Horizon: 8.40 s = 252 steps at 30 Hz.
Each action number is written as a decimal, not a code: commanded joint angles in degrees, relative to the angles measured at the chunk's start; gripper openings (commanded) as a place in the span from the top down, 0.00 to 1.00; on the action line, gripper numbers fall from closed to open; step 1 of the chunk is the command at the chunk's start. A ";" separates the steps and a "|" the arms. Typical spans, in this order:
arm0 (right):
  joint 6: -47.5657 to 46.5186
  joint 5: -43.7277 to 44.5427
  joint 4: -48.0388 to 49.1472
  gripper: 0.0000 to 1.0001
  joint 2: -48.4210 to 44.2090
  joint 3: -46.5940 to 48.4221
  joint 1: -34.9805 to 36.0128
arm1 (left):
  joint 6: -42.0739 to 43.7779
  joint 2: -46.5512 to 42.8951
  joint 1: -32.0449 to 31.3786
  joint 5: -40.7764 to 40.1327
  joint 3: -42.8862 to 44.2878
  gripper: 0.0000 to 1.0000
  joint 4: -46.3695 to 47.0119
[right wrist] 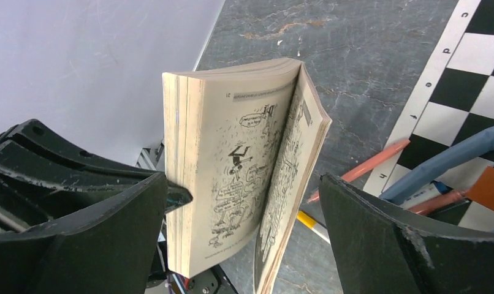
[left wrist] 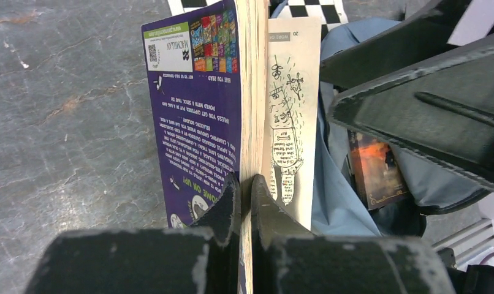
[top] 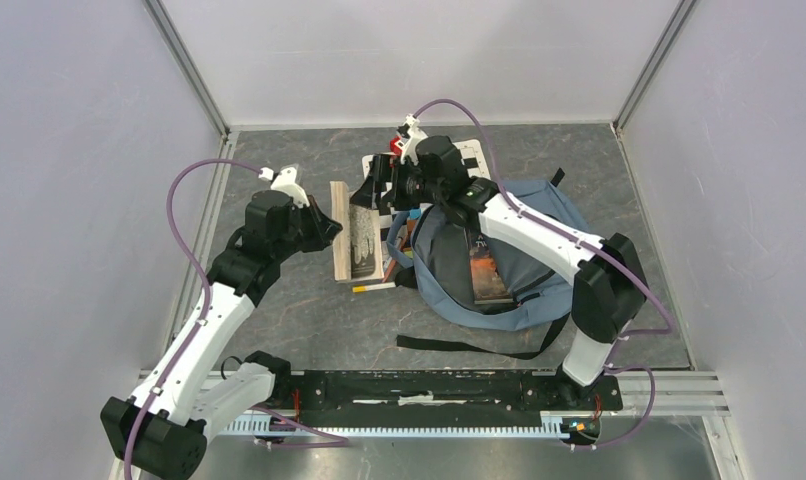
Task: Pack the student bag
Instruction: Pick up the book from the center of the board, then place the book in the student bag.
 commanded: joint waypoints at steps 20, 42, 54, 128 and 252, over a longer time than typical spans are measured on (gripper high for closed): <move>0.71 4.60 -4.81 0.02 7.15 13.62 3.77 | -6.03 1.89 -0.06 7.36 -2.20 0.98 15.33; -8.11 20.87 -19.99 0.87 15.54 24.60 6.82 | -4.82 7.56 -1.89 10.32 -1.10 0.63 15.96; -12.84 23.82 -11.50 1.00 5.35 18.20 5.10 | -3.63 1.91 -1.44 11.45 0.16 0.00 7.73; -50.75 0.77 -35.19 0.02 -35.38 -8.67 -34.85 | -32.20 21.95 -10.74 24.17 6.72 0.98 29.71; -36.80 21.28 -30.68 1.00 -22.61 2.42 -30.15 | -20.58 66.72 -31.31 13.95 42.45 0.15 12.32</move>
